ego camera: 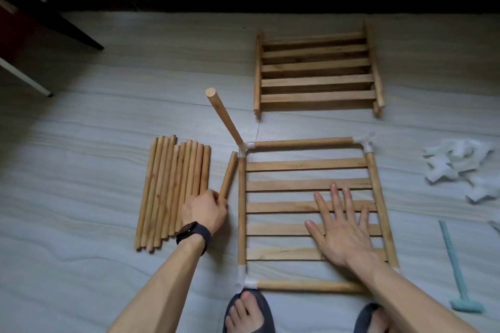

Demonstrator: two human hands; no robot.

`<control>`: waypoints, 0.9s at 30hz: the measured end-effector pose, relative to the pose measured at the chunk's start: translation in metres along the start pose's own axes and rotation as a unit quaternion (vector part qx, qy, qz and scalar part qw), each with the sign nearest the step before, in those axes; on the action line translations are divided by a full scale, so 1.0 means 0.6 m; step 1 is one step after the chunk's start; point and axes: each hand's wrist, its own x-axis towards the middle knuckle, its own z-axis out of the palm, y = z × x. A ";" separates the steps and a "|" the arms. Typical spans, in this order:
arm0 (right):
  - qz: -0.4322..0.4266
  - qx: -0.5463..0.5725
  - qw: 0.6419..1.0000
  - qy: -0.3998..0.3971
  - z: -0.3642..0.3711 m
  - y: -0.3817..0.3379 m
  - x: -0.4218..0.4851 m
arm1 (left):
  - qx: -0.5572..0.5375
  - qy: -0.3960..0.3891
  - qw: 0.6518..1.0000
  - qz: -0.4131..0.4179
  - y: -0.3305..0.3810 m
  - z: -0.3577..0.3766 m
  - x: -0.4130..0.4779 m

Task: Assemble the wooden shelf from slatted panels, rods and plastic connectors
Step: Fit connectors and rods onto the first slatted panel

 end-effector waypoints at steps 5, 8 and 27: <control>-0.003 0.015 1.000 -0.012 -0.006 -0.002 0.002 | -0.419 -0.182 0.889 0.018 0.014 -0.050 -0.058; -0.008 0.025 0.999 -0.023 -0.013 -0.005 -0.001 | -0.467 -0.307 0.827 0.054 0.036 -0.059 -0.070; 0.153 0.819 0.418 0.362 -0.277 0.104 -0.012 | 0.107 -0.090 0.896 0.422 0.299 0.107 -0.079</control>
